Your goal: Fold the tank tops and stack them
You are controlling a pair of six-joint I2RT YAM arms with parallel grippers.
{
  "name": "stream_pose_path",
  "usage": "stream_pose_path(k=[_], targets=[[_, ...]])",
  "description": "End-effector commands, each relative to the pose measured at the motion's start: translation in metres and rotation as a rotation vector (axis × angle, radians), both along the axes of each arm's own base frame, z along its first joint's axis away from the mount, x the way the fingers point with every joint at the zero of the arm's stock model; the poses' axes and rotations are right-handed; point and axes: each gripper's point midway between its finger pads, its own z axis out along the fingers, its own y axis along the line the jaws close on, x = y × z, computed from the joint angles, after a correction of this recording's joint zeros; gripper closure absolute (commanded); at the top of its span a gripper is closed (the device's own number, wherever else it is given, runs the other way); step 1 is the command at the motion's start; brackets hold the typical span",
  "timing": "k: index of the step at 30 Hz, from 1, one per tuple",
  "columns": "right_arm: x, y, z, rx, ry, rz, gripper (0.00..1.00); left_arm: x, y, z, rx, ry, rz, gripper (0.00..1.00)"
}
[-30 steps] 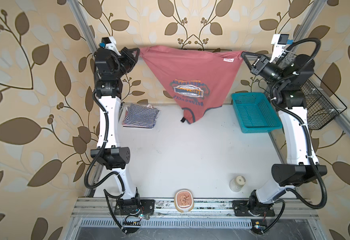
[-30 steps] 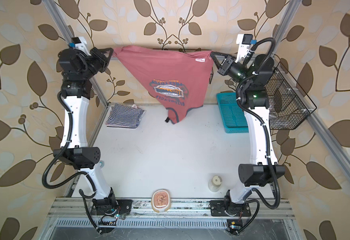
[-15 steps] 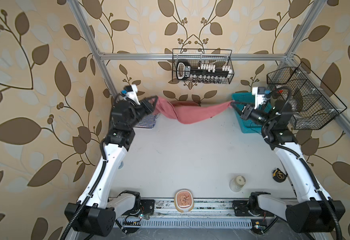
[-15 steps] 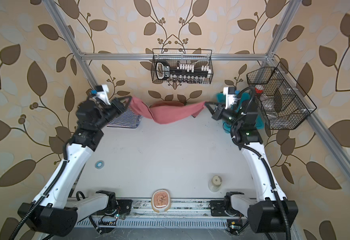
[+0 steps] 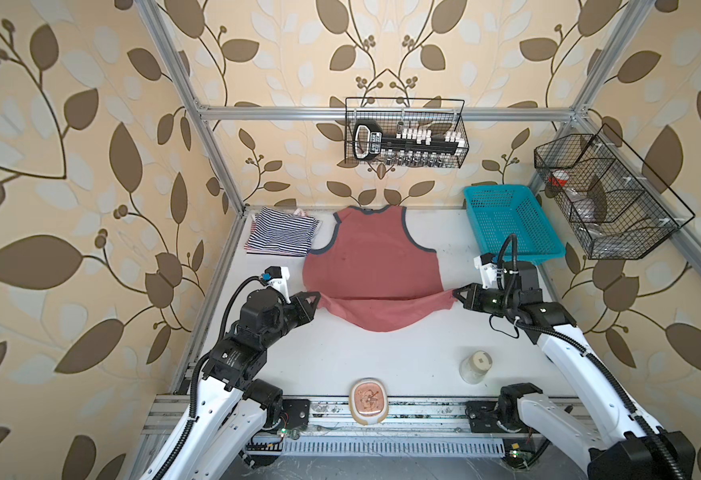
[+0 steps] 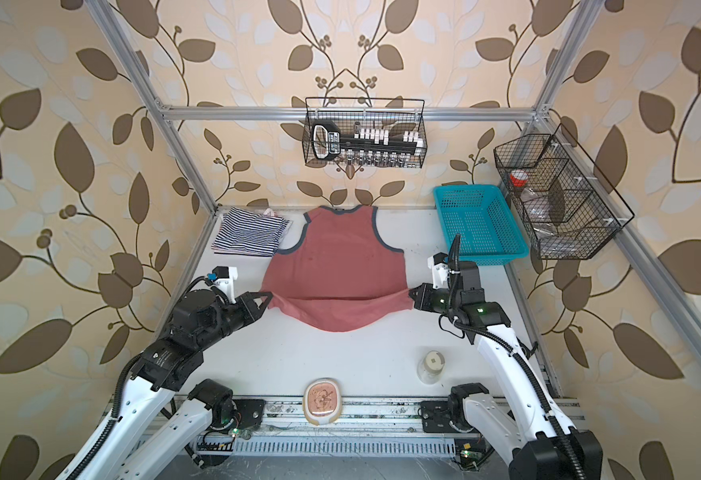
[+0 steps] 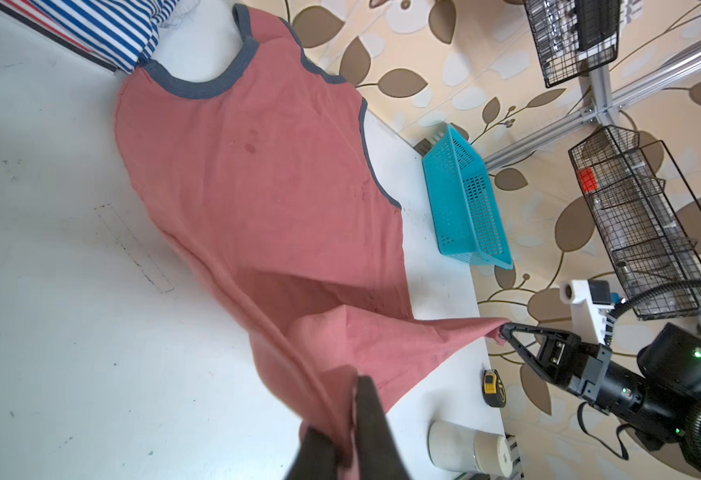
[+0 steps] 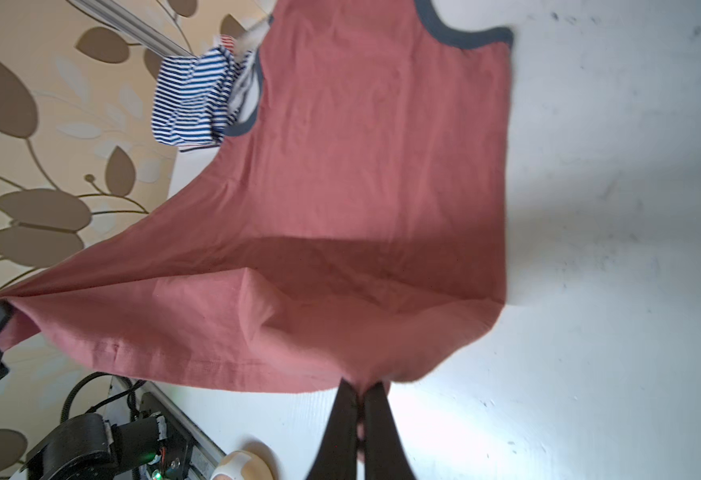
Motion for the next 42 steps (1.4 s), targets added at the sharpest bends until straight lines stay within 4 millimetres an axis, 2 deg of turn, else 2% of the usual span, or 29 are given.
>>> stream_pose_path(k=[1,4,7,9,10,13,15,18,20,22,25,30,33,36,38,42], targets=[[-0.006,-0.011,-0.018,-0.067,0.08,-0.028,1.0,-0.011,-0.01,-0.039,-0.009,0.143,-0.052,0.8],[-0.009,-0.01,-0.016,-0.079,0.099,-0.017,1.0,-0.02,-0.01,-0.048,0.006,0.184,-0.071,0.78],[-0.012,-0.009,-0.008,-0.094,0.083,-0.007,0.91,-0.029,-0.005,-0.046,0.026,0.176,-0.073,0.67],[-0.013,-0.009,-0.002,-0.094,0.069,-0.009,0.81,-0.033,-0.003,-0.039,0.027,0.152,-0.068,0.62],[-0.012,-0.01,0.002,-0.096,0.062,-0.014,0.75,-0.032,-0.002,-0.032,0.024,0.129,-0.064,0.61],[-0.011,-0.012,0.015,-0.102,0.04,-0.021,0.71,-0.027,0.0,-0.001,0.013,0.041,-0.05,0.58],[-0.009,-0.014,0.025,-0.109,0.017,-0.03,0.64,-0.021,0.0,0.021,0.014,-0.015,-0.044,0.57],[-0.003,-0.014,0.037,-0.111,-0.011,-0.039,0.6,-0.004,-0.001,0.054,0.037,-0.119,-0.039,0.54],[0.003,-0.011,0.041,-0.099,-0.025,-0.038,0.6,0.023,0.0,0.069,0.084,-0.172,0.005,0.54],[0.01,-0.002,0.039,-0.083,-0.026,-0.024,0.62,0.055,0.0,0.071,0.162,-0.151,0.043,0.61],[0.025,0.021,0.027,-0.065,-0.004,0.032,0.68,0.115,-0.019,0.055,0.301,-0.025,-0.006,0.71],[0.05,0.049,-0.02,-0.111,0.136,0.111,0.85,0.215,-0.065,-0.011,0.466,0.23,-0.167,0.92],[0.066,0.059,-0.049,-0.136,0.21,0.136,0.89,0.259,-0.081,-0.041,0.507,0.274,-0.203,0.98],[0.08,0.069,-0.067,-0.148,0.259,0.167,0.9,0.287,-0.094,-0.064,0.534,0.302,-0.251,1.0],[0.086,0.079,-0.078,-0.162,0.283,0.201,0.9,0.298,-0.097,-0.082,0.555,0.317,-0.265,1.0],[0.1,0.088,-0.101,-0.215,0.349,0.245,0.9,0.306,-0.095,-0.118,0.565,0.357,-0.274,1.0]])
